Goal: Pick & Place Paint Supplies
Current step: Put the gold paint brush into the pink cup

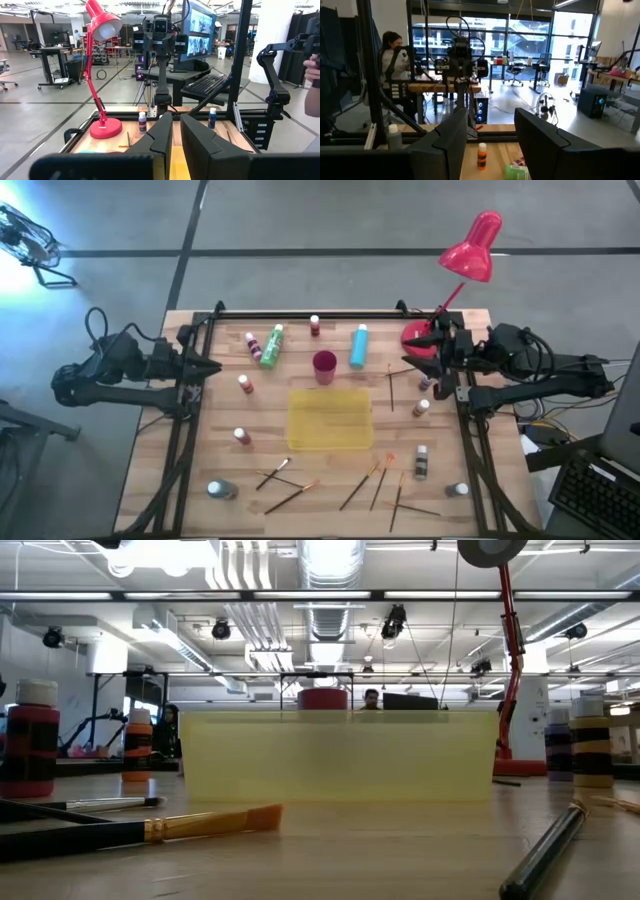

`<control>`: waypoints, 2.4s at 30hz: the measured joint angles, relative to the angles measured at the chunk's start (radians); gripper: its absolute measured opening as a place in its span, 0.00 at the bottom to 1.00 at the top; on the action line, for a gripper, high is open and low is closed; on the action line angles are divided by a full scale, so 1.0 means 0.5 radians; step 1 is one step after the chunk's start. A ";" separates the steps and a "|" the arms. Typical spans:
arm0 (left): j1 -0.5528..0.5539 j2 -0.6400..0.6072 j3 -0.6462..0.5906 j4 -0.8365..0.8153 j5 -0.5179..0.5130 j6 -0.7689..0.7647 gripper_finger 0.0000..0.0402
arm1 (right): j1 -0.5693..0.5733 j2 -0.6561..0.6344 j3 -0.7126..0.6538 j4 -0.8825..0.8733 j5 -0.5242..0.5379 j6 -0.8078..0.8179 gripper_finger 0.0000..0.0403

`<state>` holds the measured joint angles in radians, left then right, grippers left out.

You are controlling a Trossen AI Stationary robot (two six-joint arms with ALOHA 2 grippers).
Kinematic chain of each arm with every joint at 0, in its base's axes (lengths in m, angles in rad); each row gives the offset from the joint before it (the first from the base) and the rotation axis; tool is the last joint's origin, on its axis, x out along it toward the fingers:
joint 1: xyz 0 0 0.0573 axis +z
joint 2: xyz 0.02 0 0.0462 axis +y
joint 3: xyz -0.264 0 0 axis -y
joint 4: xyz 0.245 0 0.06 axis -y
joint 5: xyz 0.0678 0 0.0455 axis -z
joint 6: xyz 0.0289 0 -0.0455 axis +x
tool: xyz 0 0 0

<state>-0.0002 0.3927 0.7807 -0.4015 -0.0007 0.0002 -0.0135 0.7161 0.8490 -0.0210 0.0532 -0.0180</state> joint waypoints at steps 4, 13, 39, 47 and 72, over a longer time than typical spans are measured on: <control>0.000 0.000 0.000 0.000 -0.001 -0.001 0.12 | 0.000 0.042 0.000 0.066 0.002 -0.190 0.36; 0.000 0.000 0.000 0.000 0.000 0.000 0.12 | 0.000 0.109 0.001 0.220 0.013 -0.415 0.30; -0.001 0.000 0.000 0.000 0.000 0.000 0.12 | 0.049 0.276 0.107 -0.610 0.788 -0.038 0.40; -0.001 -0.001 0.000 -0.001 -0.001 0.000 0.12 | 0.095 0.541 0.201 -0.924 0.781 0.012 0.38; -0.001 0.000 0.000 -0.001 0.000 0.000 0.12 | -0.084 1.188 0.333 -1.589 0.491 0.031 0.24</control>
<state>-0.0006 0.3927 0.7807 -0.4019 -0.0008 0.0000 -0.0555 1.3101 1.0155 -0.8152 0.2989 -0.0025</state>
